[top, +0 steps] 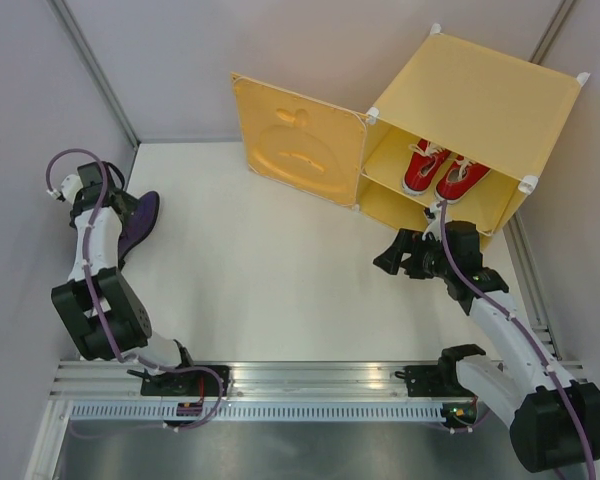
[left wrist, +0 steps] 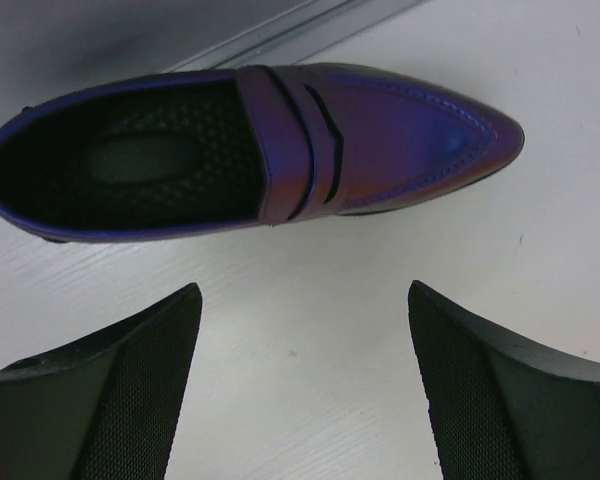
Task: Place and organize the shoes in the shoe cabinet
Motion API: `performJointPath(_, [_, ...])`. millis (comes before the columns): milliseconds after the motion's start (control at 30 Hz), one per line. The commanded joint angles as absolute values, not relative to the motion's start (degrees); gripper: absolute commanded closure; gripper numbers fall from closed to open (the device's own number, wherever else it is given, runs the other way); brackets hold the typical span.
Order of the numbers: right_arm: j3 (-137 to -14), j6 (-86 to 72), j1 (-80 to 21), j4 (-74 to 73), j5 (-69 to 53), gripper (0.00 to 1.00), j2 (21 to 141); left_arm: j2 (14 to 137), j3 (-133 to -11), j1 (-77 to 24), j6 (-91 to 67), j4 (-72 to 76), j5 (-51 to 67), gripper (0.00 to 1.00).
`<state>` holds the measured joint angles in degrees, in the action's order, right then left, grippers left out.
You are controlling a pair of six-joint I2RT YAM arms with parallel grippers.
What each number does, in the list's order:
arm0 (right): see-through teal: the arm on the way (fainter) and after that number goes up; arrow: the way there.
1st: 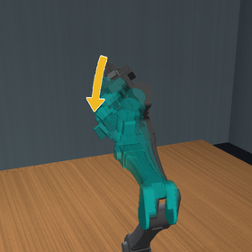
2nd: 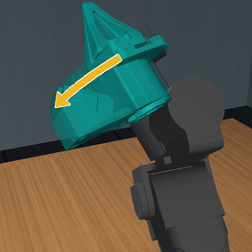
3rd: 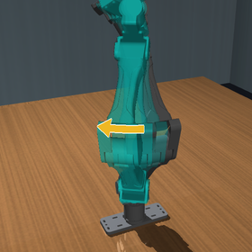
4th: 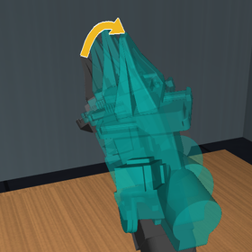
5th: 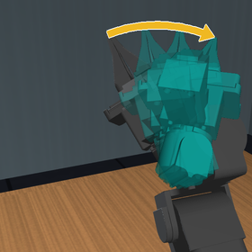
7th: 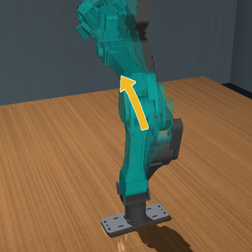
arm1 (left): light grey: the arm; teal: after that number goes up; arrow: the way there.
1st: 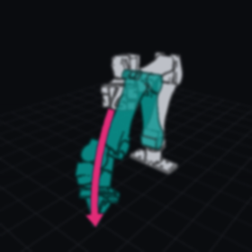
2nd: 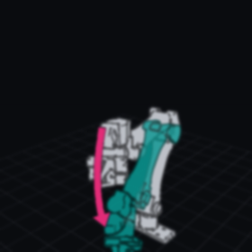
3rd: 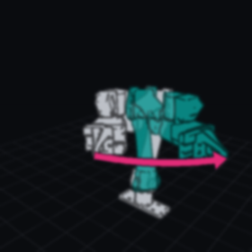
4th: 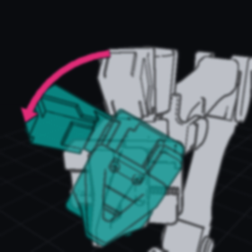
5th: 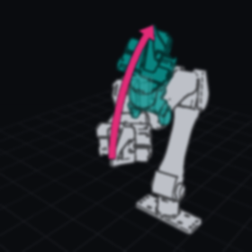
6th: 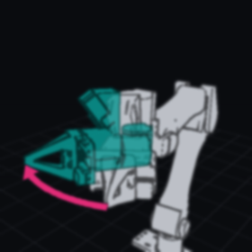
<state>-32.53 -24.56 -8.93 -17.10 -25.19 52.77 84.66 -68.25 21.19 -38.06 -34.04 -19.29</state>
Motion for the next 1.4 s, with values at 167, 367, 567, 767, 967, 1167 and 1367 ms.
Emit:
performJointPath(167, [-32.3, -23.0, -9.6, -15.5, -25.6, 0.06, 51.4, 96.3, -75.8, 26.9, -41.7, -29.9, -17.5, 0.16])
performJointPath(367, [-32.3, -22.9, -9.7, -15.4, -25.1, 0.06, 51.8, 101.8, -77.5, 27.3, -40.8, -29.0, -16.3, 0.22])
performJointPath(567, [-31.9, -22.7, -9.8, -15.8, -24.1, 0.06, 50.8, 107.3, -81.9, 27.4, -38.1, -28.5, -15.5, 0.32])
performJointPath(767, [-32.1, -22.6, -9.8, -15.7, -23.5, 0.06, 51.5, 109.9, -82.8, 27.3, -37.9, -28.4, -14.3, 0.54])
performJointPath(967, [-32.2, -22.8, -9.8, -15.0, -23.5, 0.06, 51.9, 104.4, -79.0, 27.2, -42.7, -28.4, -10.0, 0.9])
performJointPath(1167, [-32.1, -22.9, -9.8, -14.2, -23.7, 0.06, 51.3, 93.9, -70.8, 22.9, -48.6, -28.3, -7.1, 0.98])
performJointPath(1367, [-32.2, -23.2, -9.8, -13.7, -24.7, 0.06, 50.0, 79.7, -61.1, 9.9, -54.4, -28.4, -9.4, 0.98])
